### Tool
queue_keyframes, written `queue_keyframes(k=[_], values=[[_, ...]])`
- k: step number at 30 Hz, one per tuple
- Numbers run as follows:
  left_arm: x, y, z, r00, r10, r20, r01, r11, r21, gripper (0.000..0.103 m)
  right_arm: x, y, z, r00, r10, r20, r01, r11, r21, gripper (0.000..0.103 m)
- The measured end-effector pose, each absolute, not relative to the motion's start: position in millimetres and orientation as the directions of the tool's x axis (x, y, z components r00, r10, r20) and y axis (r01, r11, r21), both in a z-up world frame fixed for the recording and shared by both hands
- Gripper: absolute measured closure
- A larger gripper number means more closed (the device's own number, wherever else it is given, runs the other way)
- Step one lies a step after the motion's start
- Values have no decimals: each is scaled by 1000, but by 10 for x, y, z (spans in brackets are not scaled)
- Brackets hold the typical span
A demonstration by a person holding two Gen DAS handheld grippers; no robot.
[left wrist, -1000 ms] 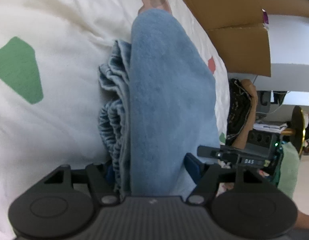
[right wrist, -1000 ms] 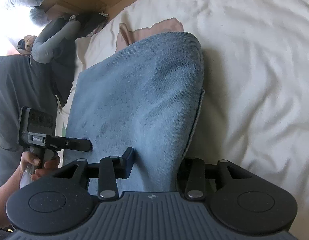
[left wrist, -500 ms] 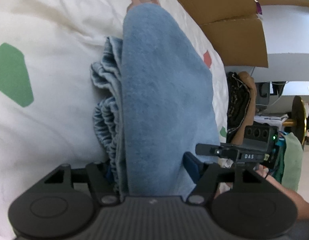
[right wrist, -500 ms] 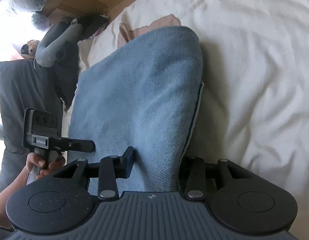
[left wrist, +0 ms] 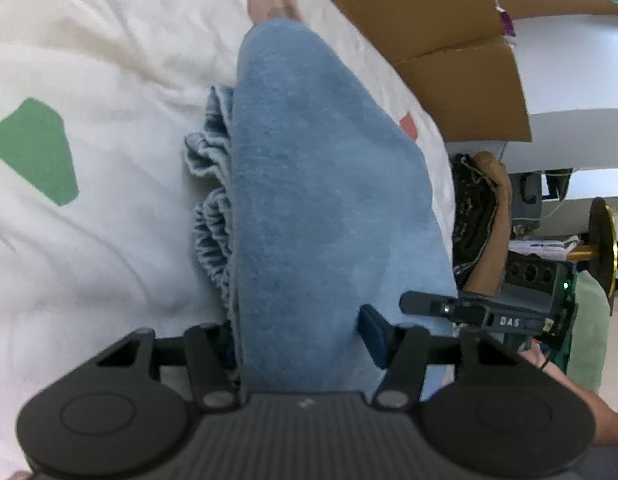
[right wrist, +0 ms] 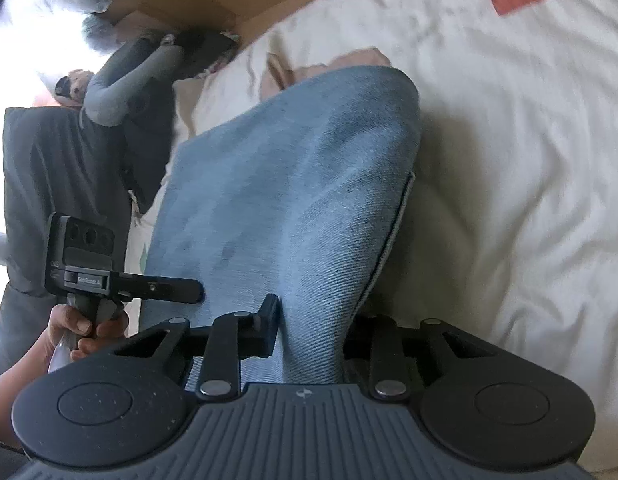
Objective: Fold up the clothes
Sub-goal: 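Clamp the fleece with the left gripper while the right gripper clamps the jeans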
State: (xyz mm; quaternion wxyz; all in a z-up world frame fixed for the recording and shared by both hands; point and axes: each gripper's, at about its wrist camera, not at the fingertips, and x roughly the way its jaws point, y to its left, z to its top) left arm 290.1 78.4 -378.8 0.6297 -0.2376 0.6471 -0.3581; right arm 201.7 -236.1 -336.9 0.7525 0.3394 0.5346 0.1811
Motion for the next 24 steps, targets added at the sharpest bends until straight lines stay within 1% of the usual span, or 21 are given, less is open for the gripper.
queue_keyframes(k=[8, 24], values=[[2882, 722, -3527, -71, -748, -660, 155, 645, -748, 44, 2018, -2357, -3067, 385, 612, -690, 89, 720, 688, 75], [2982, 482, -3228, -60, -732, -679, 219, 654, -724, 44, 1996, -2582, -2754, 426, 564, -708, 91, 751, 654, 75]])
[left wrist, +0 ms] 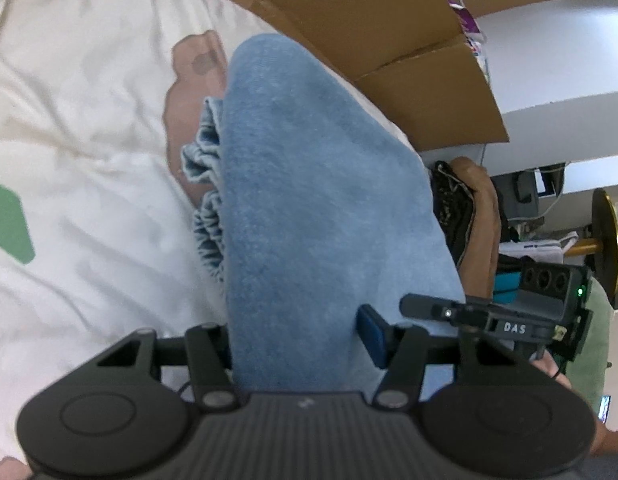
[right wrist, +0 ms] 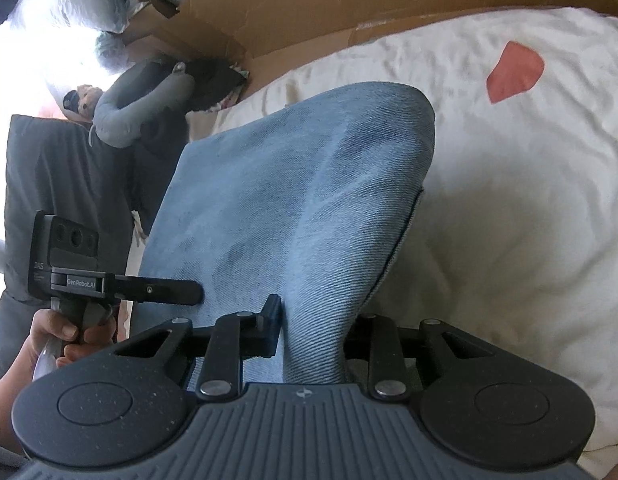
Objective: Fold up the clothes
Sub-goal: 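Clamp the fleece with the left gripper while the right gripper clamps the jeans, then lift the jeans-and-fleece stack with both grippers and carry it toward the cardboard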
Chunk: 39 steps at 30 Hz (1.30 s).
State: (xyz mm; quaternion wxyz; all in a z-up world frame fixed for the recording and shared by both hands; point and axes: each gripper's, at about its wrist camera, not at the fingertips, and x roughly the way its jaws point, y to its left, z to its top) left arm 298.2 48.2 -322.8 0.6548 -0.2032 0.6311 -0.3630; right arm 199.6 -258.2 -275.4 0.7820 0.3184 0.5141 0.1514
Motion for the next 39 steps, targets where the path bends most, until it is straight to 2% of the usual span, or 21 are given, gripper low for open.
queue_keyframes(k=[19, 28, 39], values=[[2992, -63, -2746, -50, -678, -733, 295, 691, -659, 44, 1863, -3160, -2442, 512, 555, -655, 82, 728, 681, 75], [3016, -551, -2529, -57, -666, -743, 336, 688, -643, 44, 1712, -3549, -2299, 564, 542, -623, 92, 709, 700, 75], [2953, -1288, -2282, -85, -675, -733, 387, 655, -649, 44, 1443, -4179, -1971, 625, 465, -627, 112, 742, 661, 75]])
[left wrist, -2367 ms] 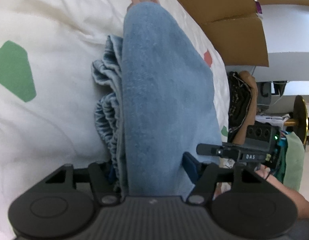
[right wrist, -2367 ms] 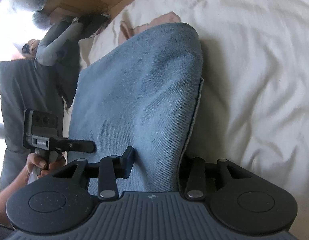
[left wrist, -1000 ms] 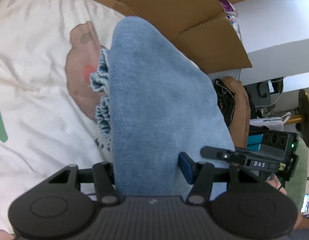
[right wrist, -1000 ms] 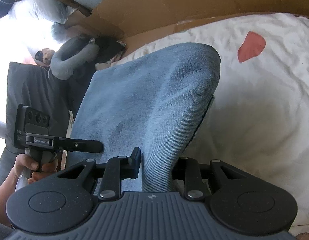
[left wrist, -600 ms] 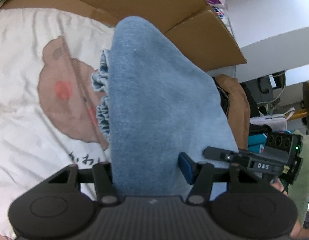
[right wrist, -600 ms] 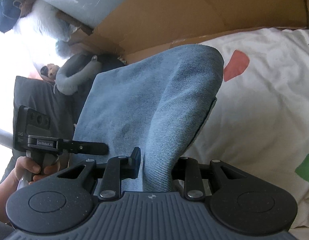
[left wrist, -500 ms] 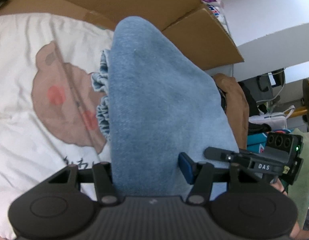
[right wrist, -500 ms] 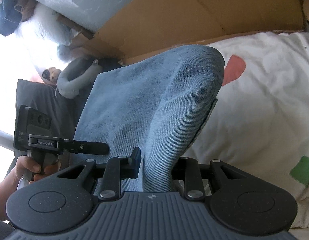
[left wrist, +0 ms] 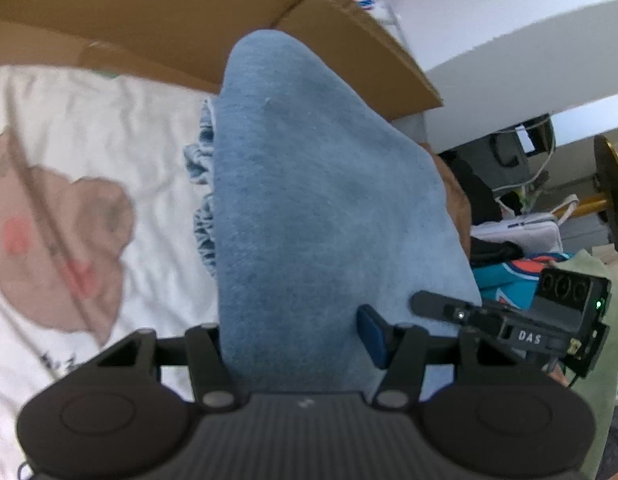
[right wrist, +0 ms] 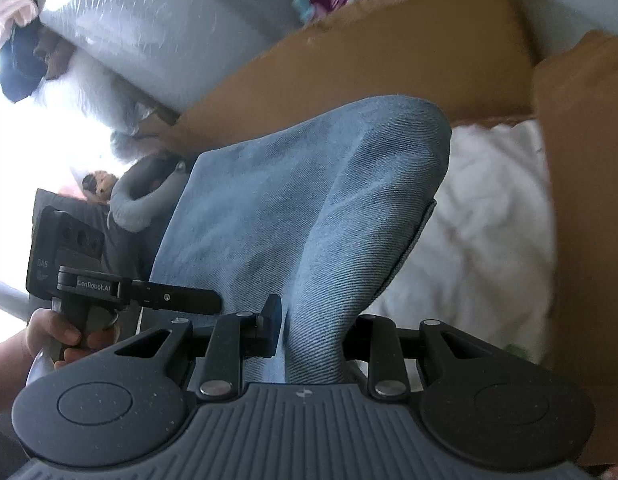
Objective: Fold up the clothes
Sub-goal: 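Lift the jeans-and-fleece stack with both grippers and carry it toward the cardboard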
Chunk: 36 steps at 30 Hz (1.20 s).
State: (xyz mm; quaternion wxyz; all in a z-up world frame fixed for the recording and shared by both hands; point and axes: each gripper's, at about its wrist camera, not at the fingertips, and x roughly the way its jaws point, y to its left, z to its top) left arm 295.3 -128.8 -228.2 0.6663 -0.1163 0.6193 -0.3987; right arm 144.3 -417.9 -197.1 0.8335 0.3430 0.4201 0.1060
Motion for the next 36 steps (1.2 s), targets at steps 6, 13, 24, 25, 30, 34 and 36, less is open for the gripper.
queue_keyframes(k=[6, 13, 24, 25, 30, 34, 36], values=[[2896, -1787, -2138, -80, -688, -721, 414, 635, -652, 44, 1250, -4611, -1787, 684, 384, -620, 156, 754, 638, 75], [2799, -2452, -2026, -78, -746, -662, 424, 576, -699, 44, 1024, -5178, -1453, 737, 259, -625, 212, 789, 577, 75], [2562, -3301, -1946, -78, -743, -665, 450, 569, -688, 45, 737, -5864, -1202, 758, 40, -651, 388, 774, 500, 75], [2559, -3348, -1970, -82, -745, -662, 440, 569, -695, 45, 729, -5891, -1193, 755, 18, -656, 403, 776, 485, 75], [2542, -3568, -2065, -89, -750, -655, 419, 568, -708, 45, 727, -6036, -1193, 738, -71, -671, 464, 775, 429, 75], [2549, -3717, -2142, -110, -763, -637, 411, 549, -728, 45, 745, -6093, -1222, 719, -127, -683, 501, 777, 383, 75], [2588, -3787, -2229, -123, -766, -631, 393, 546, -740, 45, 744, -6113, -1242, 709, -148, -690, 508, 785, 354, 75]])
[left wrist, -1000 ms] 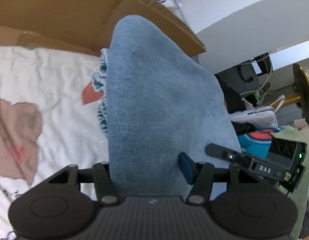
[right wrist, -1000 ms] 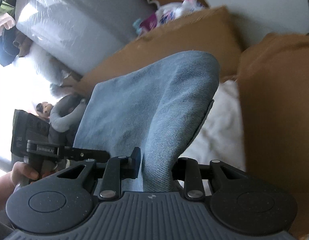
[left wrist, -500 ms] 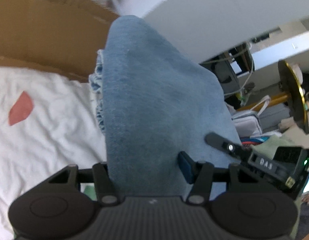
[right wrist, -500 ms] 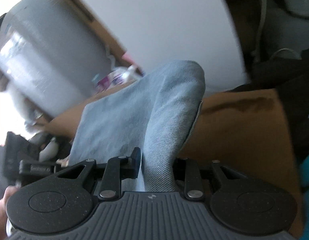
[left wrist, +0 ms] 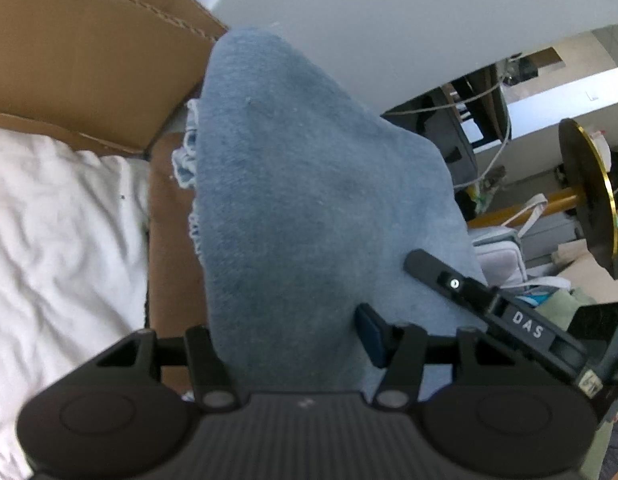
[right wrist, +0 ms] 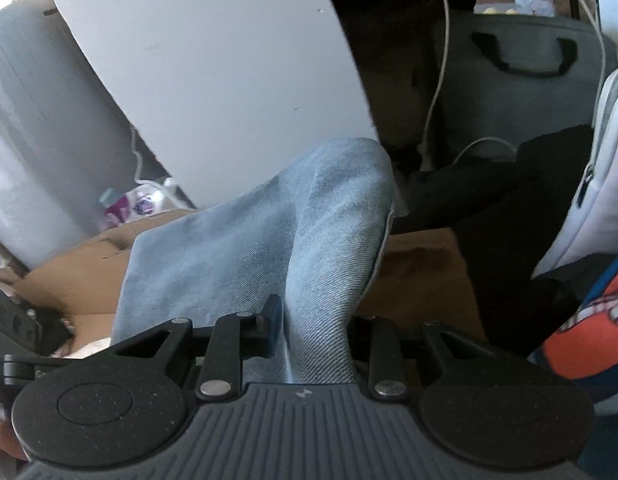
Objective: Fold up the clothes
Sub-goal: 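Lift the jeans-and-fleece stack with both grippers and carry it toward the cardboard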
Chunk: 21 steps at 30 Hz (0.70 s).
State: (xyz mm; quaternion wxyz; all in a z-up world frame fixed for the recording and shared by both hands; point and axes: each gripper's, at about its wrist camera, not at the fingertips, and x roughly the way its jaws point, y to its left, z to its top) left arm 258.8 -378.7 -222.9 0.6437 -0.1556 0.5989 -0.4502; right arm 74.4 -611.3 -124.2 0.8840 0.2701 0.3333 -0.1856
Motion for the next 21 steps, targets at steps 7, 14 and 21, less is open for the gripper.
queue_keyframes(k=[7, 14, 21], values=[[2692, -3946, -2656, -168, -764, -623, 310, 559, -769, 44, 889, -6195, -1480, 676, -157, -720, 517, 797, 312, 74], [2699, -3971, -2860, -176, -764, -620, 273, 568, -777, 43, 950, -6216, -1765, 646, -204, -736, 551, 792, 264, 72], [2764, -3920, -2417, -157, -658, -736, 432, 625, -651, 45, 907, -6234, -1849, 630, -260, -732, 593, 770, 237, 65]])
